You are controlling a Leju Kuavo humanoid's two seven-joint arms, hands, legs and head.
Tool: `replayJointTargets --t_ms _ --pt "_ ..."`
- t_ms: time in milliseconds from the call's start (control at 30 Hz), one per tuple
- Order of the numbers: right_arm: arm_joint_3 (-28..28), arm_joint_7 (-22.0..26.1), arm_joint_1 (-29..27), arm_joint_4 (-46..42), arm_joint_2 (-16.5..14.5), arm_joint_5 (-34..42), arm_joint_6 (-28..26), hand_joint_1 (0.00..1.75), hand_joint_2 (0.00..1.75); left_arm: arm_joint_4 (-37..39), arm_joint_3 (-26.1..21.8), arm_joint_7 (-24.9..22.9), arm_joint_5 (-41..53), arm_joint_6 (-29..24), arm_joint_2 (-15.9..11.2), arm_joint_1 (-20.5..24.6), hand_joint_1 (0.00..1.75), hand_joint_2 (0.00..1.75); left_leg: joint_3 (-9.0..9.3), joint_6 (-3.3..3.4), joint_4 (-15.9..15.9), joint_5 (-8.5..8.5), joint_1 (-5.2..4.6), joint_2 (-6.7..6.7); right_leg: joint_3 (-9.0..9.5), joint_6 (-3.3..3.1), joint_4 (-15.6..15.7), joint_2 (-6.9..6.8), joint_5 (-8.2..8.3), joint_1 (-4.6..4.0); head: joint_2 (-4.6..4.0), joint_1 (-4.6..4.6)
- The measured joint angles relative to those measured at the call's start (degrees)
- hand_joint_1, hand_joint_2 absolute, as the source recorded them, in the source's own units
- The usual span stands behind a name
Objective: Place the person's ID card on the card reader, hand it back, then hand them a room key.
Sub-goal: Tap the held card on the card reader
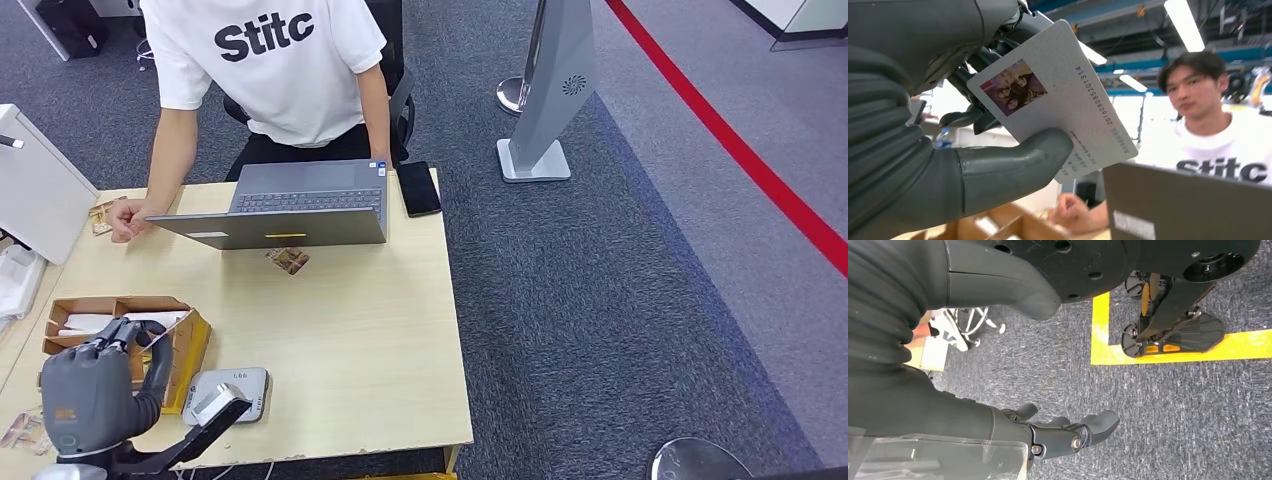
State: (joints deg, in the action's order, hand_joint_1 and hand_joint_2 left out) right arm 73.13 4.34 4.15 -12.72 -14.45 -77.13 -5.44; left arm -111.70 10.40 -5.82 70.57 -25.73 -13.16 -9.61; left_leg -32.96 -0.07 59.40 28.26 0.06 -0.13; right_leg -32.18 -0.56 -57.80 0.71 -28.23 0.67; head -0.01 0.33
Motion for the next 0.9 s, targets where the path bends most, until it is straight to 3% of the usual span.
replayJointTargets --t_ms 433,900 --pt "0.02 -0.36 -0.2 -0.69 -0.17 -0.01 0.09 0.0 1.75 1.2 -1.95 -0.01 -3.08 3.83 2.08 -3.12 1.75 1.75 0.0 -0.03 0.0 -0.02 0.0 -0.06 0.03 0.0 -0.01 -0.06 0.0 -0.01 -0.01 0.0" --pt "-0.09 -0.45 -0.17 -0.7 -0.17 -0.11 -0.07 0.0 1.75 11.67 -4.08 1.95 -8.45 6.79 4.32 -2.81 1.75 1.75 0.01 -0.03 0.0 -0.02 0.01 -0.06 0.02 0.0 -0.01 -0.06 0.0 -0.01 -0.01 0.0"
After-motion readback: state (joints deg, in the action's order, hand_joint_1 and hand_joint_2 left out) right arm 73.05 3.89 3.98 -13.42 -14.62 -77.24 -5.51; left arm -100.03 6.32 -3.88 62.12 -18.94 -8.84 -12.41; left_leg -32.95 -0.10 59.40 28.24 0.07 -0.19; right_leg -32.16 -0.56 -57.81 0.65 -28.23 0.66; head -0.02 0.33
